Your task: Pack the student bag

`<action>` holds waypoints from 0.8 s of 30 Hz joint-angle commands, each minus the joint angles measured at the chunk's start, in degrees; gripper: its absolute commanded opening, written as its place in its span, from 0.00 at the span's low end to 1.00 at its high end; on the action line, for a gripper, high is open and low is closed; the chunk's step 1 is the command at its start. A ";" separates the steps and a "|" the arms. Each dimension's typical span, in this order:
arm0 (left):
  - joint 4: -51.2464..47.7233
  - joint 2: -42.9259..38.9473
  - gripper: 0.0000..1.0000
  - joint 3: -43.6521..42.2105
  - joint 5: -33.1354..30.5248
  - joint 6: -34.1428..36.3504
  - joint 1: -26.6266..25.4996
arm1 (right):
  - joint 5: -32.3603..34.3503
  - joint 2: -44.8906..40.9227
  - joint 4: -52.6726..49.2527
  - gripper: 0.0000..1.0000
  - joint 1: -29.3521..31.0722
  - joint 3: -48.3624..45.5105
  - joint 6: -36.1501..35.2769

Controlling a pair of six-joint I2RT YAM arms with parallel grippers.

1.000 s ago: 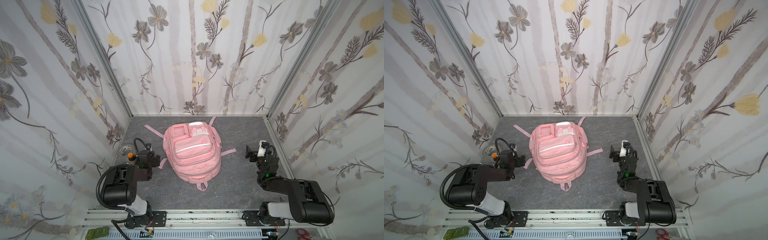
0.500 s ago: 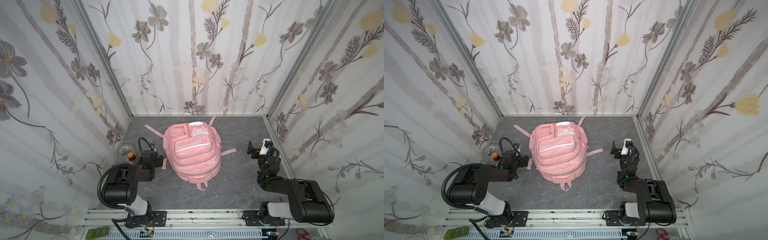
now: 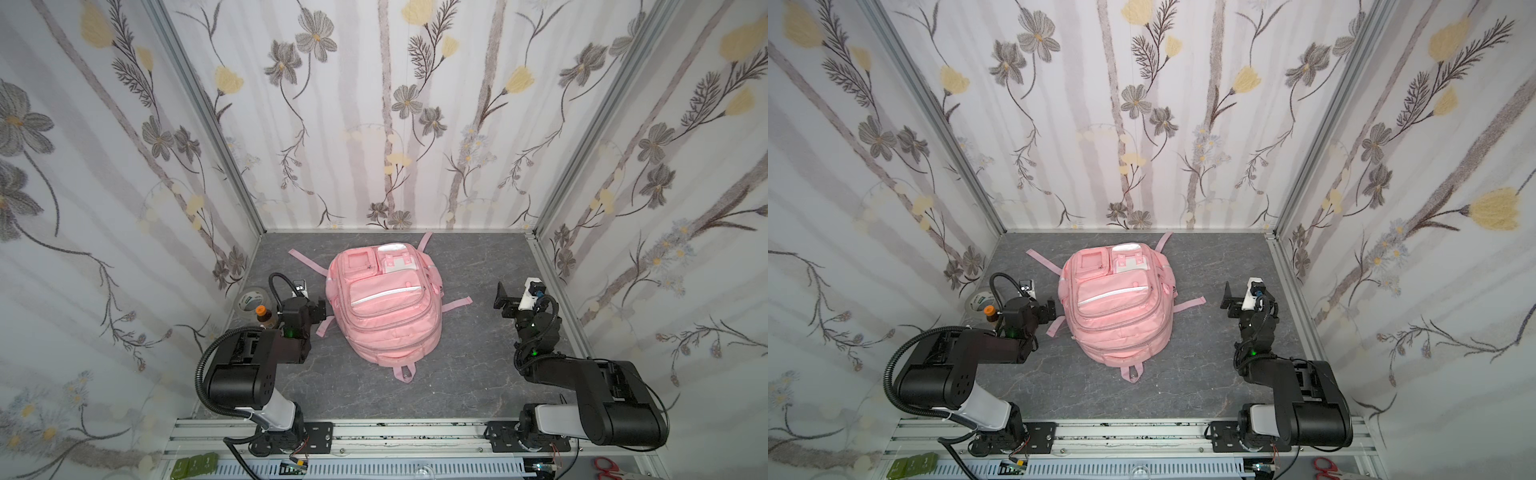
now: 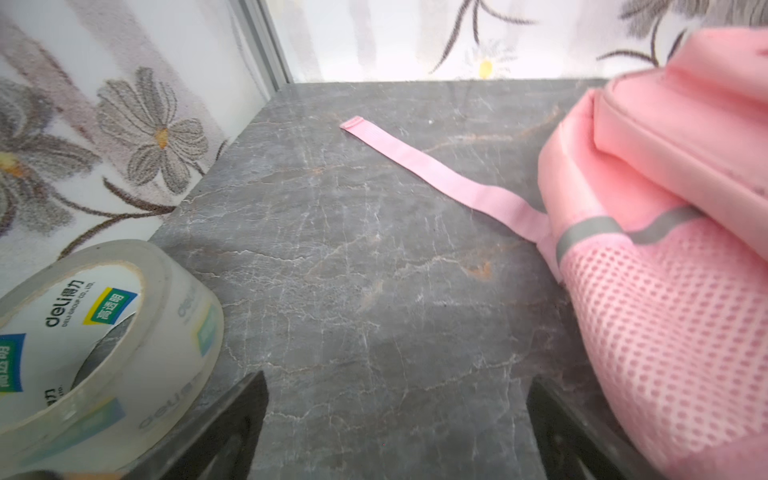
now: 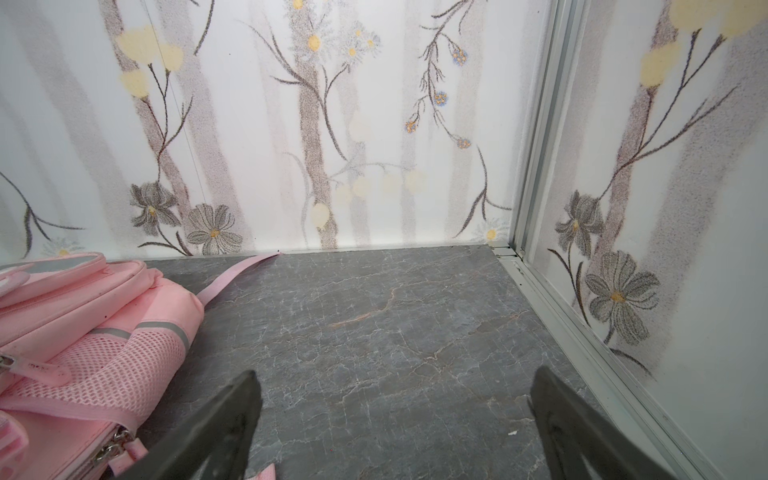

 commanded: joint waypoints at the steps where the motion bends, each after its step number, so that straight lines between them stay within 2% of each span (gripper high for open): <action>1: 4.48 0.06 1.00 0.05 -1.64 -4.83 0.00 | 0.68 0.01 2.92 1.00 0.05 0.16 -0.17; 5: 4.80 -0.08 1.00 -0.18 -1.14 -4.95 0.13 | 0.67 0.01 2.94 1.00 0.05 0.14 -0.24; 6: 6.23 -0.27 1.00 -0.89 0.73 -4.48 0.23 | 0.72 0.01 2.94 1.00 0.05 0.12 -0.19; 8: 11.57 -1.28 1.00 -4.12 7.17 -1.97 0.17 | 0.72 0.01 2.89 1.00 0.05 0.16 -0.23; 9: 13.63 -1.66 1.00 -5.54 8.00 -1.32 -0.07 | 0.68 0.01 2.90 1.00 0.05 0.11 -0.24; 12: 24.96 -1.62 1.00 -11.10 5.15 -2.68 -0.04 | 0.69 0.01 2.94 1.00 0.05 0.16 -0.23; 15: 30.18 1.13 1.00 -12.60 7.19 -2.47 0.33 | 0.66 0.01 2.94 1.00 0.05 0.13 -0.26; 17: 29.27 3.37 1.00 -10.51 7.69 -1.75 0.25 | 0.70 0.01 2.89 1.00 0.05 0.16 -0.28; 20: 16.85 0.45 1.00 -6.03 3.13 -3.74 0.33 | 0.68 0.05 2.93 1.00 0.05 0.12 -0.35; 22: 10.00 -0.31 1.00 -3.16 3.18 -3.79 0.33 | 0.68 0.01 2.92 1.00 0.05 0.12 -0.33; 24: 8.88 0.37 1.00 -1.88 3.48 -3.39 0.33 | 0.72 0.03 2.90 1.00 0.05 0.14 -0.32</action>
